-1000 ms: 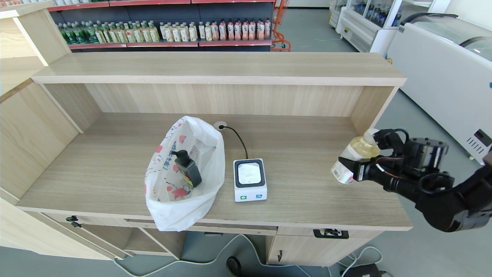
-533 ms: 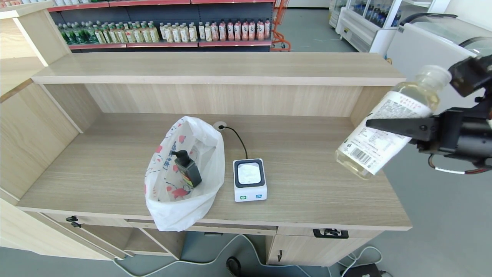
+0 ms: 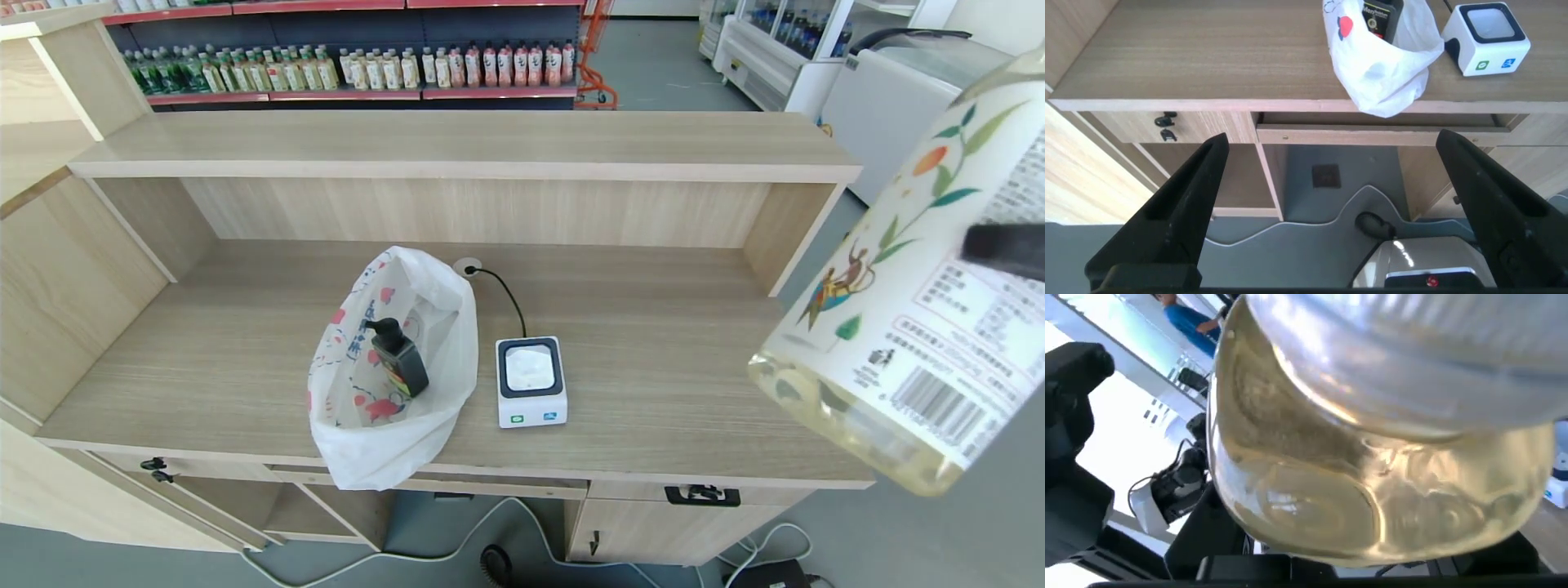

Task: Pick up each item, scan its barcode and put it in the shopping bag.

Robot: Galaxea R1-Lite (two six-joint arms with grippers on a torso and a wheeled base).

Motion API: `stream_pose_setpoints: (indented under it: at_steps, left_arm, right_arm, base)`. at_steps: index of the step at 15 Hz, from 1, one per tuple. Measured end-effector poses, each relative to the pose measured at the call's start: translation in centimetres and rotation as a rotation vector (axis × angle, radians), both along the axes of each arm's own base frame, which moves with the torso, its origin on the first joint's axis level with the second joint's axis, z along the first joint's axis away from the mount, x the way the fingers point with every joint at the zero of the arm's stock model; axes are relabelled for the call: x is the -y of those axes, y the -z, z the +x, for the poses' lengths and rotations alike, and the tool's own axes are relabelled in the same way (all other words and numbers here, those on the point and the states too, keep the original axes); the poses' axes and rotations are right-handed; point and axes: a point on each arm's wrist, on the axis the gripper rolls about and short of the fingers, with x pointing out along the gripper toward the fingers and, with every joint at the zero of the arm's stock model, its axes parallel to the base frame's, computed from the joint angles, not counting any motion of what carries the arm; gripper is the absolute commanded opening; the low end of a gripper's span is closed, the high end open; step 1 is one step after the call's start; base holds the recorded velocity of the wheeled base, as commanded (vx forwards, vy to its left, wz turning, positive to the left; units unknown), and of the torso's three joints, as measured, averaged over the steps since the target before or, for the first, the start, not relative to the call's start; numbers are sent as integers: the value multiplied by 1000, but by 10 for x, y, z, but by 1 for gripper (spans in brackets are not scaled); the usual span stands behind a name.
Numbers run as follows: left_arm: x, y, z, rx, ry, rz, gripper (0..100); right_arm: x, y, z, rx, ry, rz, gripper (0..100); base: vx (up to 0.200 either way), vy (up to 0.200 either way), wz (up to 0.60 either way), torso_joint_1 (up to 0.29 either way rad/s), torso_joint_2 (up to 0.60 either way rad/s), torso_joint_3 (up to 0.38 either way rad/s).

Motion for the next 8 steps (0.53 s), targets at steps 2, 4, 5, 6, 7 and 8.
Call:
stream_pose_setpoints:
  at_steps: [2, 4, 5, 6, 7, 8]
  left_arm:
    - [0, 0, 0, 0, 0, 0, 100]
    - [0, 0, 0, 0, 0, 0, 100]
    - [0, 0, 0, 0, 0, 0, 100]
    - [0, 0, 0, 0, 0, 0, 100]
    - [0, 0, 0, 0, 0, 0, 100]
    - [0, 0, 0, 0, 0, 0, 100]
  right_arm:
    - [0, -4, -8, 3, -54, 10, 0]
    - [1, -10, -14, 5, -82, 22, 0]
    - [1, -11, -15, 8, -89, 23, 0]
    - [1, -11, -17, 10, -96, 25, 0]
    - [0, -12, -18, 11, -104, 26, 0]
    - [0, -12, -20, 0, -111, 23, 0]
  base:
    - [0, 0, 0, 0, 0, 0]
    - [0, 0, 0, 0, 0, 0]
    - [0, 0, 0, 0, 0, 0]
    - [0, 0, 0, 0, 0, 0]
    - [0, 0, 0, 0, 0, 0]
    - [0, 0, 0, 0, 0, 0]
